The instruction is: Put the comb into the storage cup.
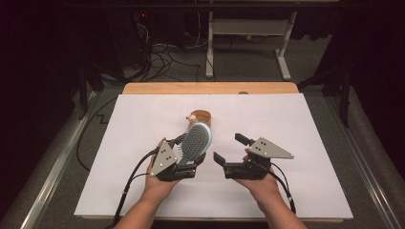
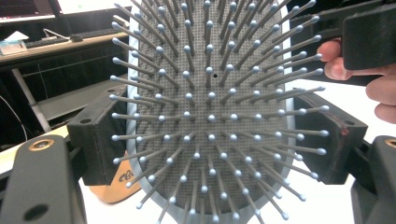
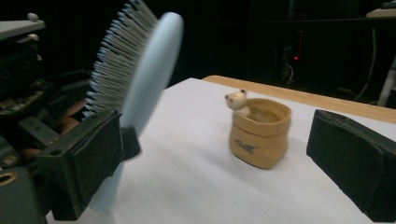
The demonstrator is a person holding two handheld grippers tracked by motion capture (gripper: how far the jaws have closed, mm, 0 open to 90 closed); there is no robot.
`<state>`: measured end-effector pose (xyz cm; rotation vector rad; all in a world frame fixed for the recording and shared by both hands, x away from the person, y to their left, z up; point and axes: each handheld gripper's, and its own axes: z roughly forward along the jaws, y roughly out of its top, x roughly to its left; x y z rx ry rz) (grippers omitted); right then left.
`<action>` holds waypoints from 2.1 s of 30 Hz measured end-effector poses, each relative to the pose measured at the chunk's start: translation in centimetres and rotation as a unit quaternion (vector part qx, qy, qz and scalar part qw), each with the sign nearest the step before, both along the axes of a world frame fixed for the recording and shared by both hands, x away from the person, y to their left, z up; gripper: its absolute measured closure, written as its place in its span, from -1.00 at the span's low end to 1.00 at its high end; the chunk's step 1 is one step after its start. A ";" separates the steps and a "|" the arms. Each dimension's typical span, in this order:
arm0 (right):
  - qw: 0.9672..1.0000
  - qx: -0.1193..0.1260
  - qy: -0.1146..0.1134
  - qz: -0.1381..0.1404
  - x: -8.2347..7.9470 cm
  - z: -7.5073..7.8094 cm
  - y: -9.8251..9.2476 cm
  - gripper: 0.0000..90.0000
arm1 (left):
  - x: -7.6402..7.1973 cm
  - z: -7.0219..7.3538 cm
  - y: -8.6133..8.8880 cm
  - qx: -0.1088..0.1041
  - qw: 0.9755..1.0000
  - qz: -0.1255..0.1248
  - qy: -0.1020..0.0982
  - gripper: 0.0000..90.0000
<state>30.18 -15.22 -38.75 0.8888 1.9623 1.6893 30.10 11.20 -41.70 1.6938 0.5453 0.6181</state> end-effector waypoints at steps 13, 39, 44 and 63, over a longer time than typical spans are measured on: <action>0.999 0.017 0.006 0.033 -0.3 0.9 2.3 -0.89 | -0.4 -0.2 -0.7 0.005 1.000 -0.003 -0.004 -0.55; 0.997 0.055 0.034 0.046 1.0 2.0 2.9 -0.51 | -1.2 -0.4 -2.3 0.014 1.000 -0.008 -0.004 -0.55; 0.996 0.062 0.045 0.046 1.1 1.9 3.0 -0.43 | -1.2 -0.4 -2.3 0.014 1.000 -0.004 -0.004 -0.55; 0.993 0.076 0.069 0.052 1.4 1.6 3.4 -0.05 | -1.1 -0.4 -2.2 0.013 1.000 0.011 0.002 -0.55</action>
